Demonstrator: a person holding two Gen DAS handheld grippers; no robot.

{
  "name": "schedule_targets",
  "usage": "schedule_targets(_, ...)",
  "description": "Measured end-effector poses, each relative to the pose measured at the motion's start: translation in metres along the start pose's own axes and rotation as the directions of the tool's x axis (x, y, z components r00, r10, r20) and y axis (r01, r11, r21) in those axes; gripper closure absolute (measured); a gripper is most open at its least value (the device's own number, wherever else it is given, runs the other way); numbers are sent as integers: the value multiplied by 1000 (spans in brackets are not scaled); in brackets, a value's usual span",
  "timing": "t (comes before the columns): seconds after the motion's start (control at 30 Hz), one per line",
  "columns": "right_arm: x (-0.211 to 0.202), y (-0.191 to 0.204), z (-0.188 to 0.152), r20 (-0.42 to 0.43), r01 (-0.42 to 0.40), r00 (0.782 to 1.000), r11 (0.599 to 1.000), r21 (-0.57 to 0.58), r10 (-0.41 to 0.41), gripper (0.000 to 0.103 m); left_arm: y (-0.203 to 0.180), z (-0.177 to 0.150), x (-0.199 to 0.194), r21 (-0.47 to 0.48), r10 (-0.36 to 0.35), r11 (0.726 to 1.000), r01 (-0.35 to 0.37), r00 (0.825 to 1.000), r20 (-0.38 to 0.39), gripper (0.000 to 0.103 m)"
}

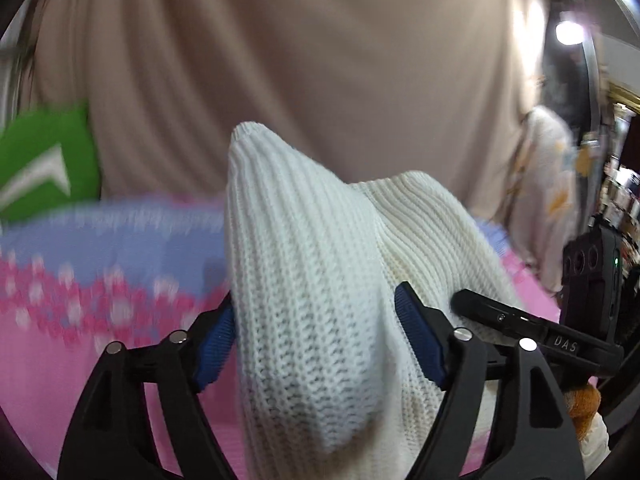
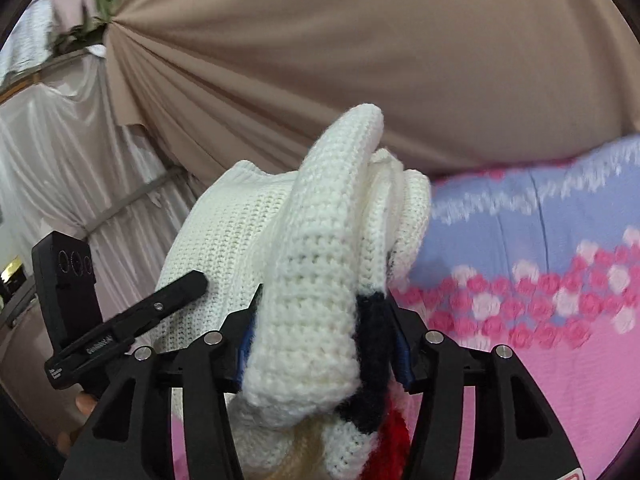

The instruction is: Fold small clothes

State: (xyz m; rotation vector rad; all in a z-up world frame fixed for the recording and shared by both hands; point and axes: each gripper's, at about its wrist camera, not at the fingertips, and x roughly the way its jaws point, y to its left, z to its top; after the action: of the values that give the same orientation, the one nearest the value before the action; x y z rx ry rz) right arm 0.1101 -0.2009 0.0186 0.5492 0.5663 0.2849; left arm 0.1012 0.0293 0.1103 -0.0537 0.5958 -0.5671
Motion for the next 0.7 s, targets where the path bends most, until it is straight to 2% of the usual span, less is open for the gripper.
schedule_targets(0.03, 15, -16, -11, -32, 46, 998, 998, 40, -45, 54, 22, -15, 20, -50, 49, 997, -52, 997, -64, 33)
schedule_targets(0.07, 22, -34, -22, -48, 69, 997, 993, 92, -65, 54, 43, -28, 30, -97, 54, 993, -64, 993, -104, 37)
schedule_targets(0.1, 21, -44, -29, -42, 46, 998, 992, 122, -41, 54, 56, -37, 31, -130, 29, 991, -44, 993, -113, 37)
schedule_targets(0.13, 17, -50, -32, -30, 24, 999, 989, 143, -20, 54, 69, -43, 28, -160, 10, 987, -27, 995, -104, 36)
schedule_targets(0.17, 12, -50, -30, -17, 35, 999, 989, 142, -33, 54, 76, -46, 22, -176, 9, 984, -25, 996, -92, 36)
schedule_targets(0.27, 8, -39, -13, 0, 24, 1000, 994, 107, -24, 54, 80, -41, 11, -184, 13, 983, -24, 998, -58, 35)
schedule_targets(0.37, 22, -25, 1, -18, 18, 1000, 999, 51, -17, 54, 64, -34, 13, -161, 13, 987, -21, 999, -53, 35)
schedule_targets(0.43, 40, -12, 0, -53, 70, 996, 997, -21, -71, 54, 51, -38, 16, -127, 41, 991, -49, 997, -60, 35)
schedule_targets(0.47, 52, -7, -2, -76, 110, 990, 992, -64, -115, 58, 46, -37, 18, -102, 63, 992, -70, 996, -65, 35)
schedule_targets(0.5, 60, -5, -6, -91, 139, 985, 985, -102, -148, 79, 38, -41, 21, -70, 106, 991, -111, 992, -67, 36)
schedule_targets(0.53, 62, -2, -10, -88, 163, 981, 978, -130, -175, 83, 33, -44, 22, -44, 139, 989, -142, 988, -65, 36)
schedule_targets(0.63, 34, 17, -6, 24, 97, 995, 982, -159, -95, 85, 22, -50, 20, 9, 191, 982, -191, 980, -57, 36)
schedule_targets(0.7, 19, 28, -1, 90, 74, 994, 978, -194, -57, 85, 19, -53, 20, 20, 210, 978, -209, 976, -53, 36)
